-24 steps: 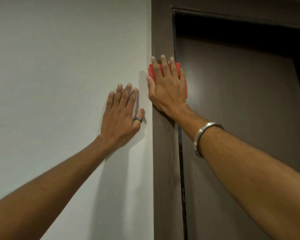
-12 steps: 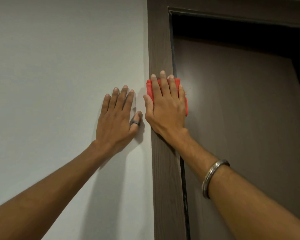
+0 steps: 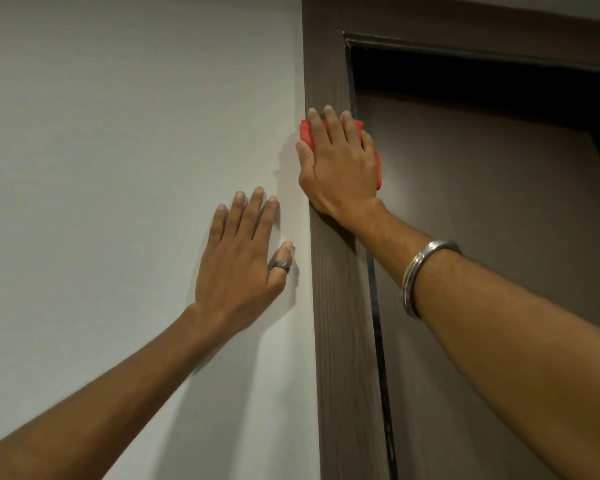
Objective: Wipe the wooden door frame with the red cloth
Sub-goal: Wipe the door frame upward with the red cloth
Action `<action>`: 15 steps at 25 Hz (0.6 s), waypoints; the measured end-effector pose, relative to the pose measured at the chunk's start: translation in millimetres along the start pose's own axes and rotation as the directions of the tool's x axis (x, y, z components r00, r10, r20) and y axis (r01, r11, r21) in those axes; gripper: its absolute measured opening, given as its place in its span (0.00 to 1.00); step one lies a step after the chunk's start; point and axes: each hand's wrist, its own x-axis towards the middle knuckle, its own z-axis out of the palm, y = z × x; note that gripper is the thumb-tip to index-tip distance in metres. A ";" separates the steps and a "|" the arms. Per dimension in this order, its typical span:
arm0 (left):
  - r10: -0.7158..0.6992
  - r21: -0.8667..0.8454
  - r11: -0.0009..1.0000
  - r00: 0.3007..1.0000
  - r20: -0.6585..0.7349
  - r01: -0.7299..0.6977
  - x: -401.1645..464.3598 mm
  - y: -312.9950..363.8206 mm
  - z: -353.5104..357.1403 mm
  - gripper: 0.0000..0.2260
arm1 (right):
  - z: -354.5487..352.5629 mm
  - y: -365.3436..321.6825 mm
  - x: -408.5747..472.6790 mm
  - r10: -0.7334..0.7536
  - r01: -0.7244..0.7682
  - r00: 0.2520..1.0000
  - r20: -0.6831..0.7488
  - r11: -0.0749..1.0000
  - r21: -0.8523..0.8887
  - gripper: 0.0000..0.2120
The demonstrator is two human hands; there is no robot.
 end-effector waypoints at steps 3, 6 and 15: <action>0.006 0.008 1.000 1.000 0.007 -0.006 0.4 -0.6 0.4 0.34 | -1.6 2.8 26.2 0.001 -0.001 1.000 0.007 1.000 -0.002 0.29; 0.010 0.011 1.000 1.000 -0.007 -0.009 -0.1 -2.2 2.5 0.33 | -3.6 3.0 49.4 -0.009 0.009 1.000 0.014 1.000 0.010 0.29; 0.003 -0.006 1.000 1.000 -0.020 -0.003 0.2 -3.7 3.7 0.33 | -8.7 14.2 91.7 -0.038 0.037 0.998 0.047 0.999 0.027 0.31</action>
